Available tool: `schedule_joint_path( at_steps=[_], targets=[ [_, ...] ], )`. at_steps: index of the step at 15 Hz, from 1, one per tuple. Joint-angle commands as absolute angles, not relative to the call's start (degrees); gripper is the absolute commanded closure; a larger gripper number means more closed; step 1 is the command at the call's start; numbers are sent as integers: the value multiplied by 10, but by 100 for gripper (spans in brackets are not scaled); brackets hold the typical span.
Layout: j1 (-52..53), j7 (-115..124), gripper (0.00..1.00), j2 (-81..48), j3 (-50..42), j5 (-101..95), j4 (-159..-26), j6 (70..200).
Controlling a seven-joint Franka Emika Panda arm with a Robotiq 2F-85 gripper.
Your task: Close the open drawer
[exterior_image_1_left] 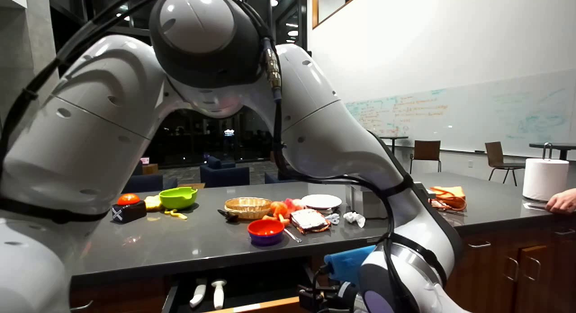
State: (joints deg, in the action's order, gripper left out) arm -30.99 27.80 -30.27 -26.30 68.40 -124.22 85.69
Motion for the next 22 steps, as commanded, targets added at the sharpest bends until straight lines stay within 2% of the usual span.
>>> schedule_joint_path(
  at_steps=[1, 22],
  targets=[
    [-324, 287, 0, -353, -258, 714, -1202, 826],
    [-312, 326, 0, -485, -240, 751, -1136, 832]
  ],
)
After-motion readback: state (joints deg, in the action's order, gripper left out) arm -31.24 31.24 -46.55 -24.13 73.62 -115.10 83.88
